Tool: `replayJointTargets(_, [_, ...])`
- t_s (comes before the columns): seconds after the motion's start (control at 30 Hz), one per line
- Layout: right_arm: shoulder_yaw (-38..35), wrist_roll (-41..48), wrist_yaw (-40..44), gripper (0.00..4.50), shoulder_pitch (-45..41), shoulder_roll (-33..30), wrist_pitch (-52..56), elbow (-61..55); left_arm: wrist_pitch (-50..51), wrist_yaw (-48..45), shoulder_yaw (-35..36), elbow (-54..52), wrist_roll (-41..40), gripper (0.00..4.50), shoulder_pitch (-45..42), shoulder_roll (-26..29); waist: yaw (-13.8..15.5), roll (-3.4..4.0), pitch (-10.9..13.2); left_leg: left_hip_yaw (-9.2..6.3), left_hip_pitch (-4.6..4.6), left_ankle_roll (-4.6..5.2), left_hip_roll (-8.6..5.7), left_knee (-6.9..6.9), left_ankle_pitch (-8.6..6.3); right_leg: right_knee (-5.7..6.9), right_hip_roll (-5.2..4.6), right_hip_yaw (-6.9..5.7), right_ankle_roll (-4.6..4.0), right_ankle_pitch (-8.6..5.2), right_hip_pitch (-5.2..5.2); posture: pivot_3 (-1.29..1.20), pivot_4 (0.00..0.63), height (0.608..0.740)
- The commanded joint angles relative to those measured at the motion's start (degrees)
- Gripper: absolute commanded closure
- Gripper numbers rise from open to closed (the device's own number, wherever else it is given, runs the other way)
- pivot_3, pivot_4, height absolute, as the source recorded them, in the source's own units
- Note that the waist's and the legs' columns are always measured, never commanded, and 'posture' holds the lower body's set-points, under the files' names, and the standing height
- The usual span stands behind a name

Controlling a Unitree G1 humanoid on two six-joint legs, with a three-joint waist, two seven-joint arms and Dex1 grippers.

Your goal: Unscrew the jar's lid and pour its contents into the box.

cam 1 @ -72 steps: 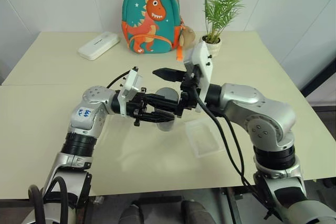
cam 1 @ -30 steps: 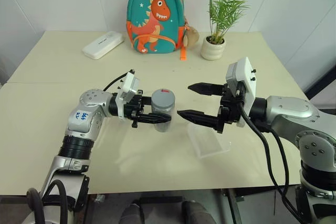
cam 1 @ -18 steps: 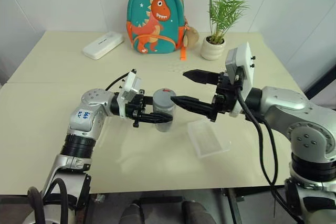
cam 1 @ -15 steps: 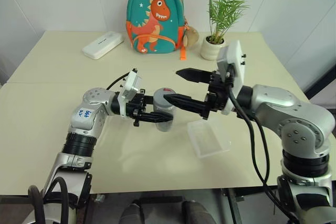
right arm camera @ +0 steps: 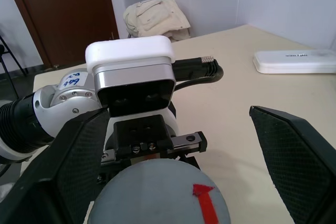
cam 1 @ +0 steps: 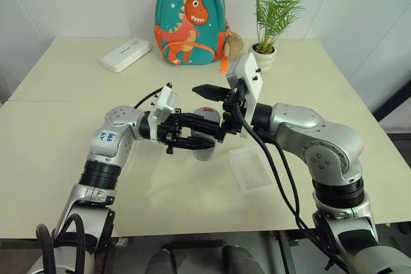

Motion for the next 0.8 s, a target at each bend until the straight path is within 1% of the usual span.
replayJointTargets(0.03, [-0.23, 0.92, 1.76, 0.03, 0.07, -0.18, 0.11, -1.82, -0.53, -0.49, 0.61, -0.17, -0.46, 2.57, -1.93, -0.04, 0.0, 0.0, 0.0, 0.0, 0.0, 0.0, 0.0, 0.0, 0.0, 0.0, 0.0, 0.0, 0.0, 0.0, 0.0, 0.0, 0.15, 0.74])
replayJointTargets(0.17, [-0.26, 2.06, 4.84, 0.03, 0.61, -1.17, 0.62, -2.37, -0.75, -0.53, 0.63, 0.09, -0.42, 2.57, -1.97, -0.08, 0.03, 0.0, 0.0, 0.0, 0.0, 0.0, 0.0, 0.0, 0.0, 0.0, 0.0, 0.0, 0.0, 0.0, 0.0, 0.0, 0.15, 0.74])
replayJointTargets(0.37, [-0.49, 1.1, 7.36, 0.03, -0.36, -1.54, -0.38, -0.48, -0.79, -0.44, 0.52, -0.02, -0.47, 2.57, -1.87, -0.23, -0.03, 0.0, 0.0, 0.0, 0.0, 0.0, 0.0, 0.01, 0.0, 0.01, 0.01, 0.0, 0.0, 0.0, 0.0, 0.0, 0.15, 0.74])
replayJointTargets(0.47, [0.36, 0.75, 10.36, 0.03, -0.55, -2.33, -1.07, -0.07, -0.63, -0.36, 0.46, -0.42, -0.58, 2.57, -1.64, -0.32, 0.0, 0.0, 0.0, -0.01, 0.0, 0.0, 0.0, 0.01, 0.0, 0.0, 0.01, 0.0, 0.01, 0.0, 0.0, 0.0, 0.15, 0.74])
replayJointTargets(0.8, [1.72, -3.87, 11.62, 0.03, -1.55, -1.56, -4.2, 3.22, -0.41, -0.33, 0.41, -1.19, -0.76, 2.57, -1.07, -0.42, 0.02, 0.0, 0.0, -0.01, -0.01, 0.0, 0.0, 0.03, 0.0, 0.01, 0.02, 0.0, 0.01, 0.01, -0.01, 0.0, 0.15, 0.74])
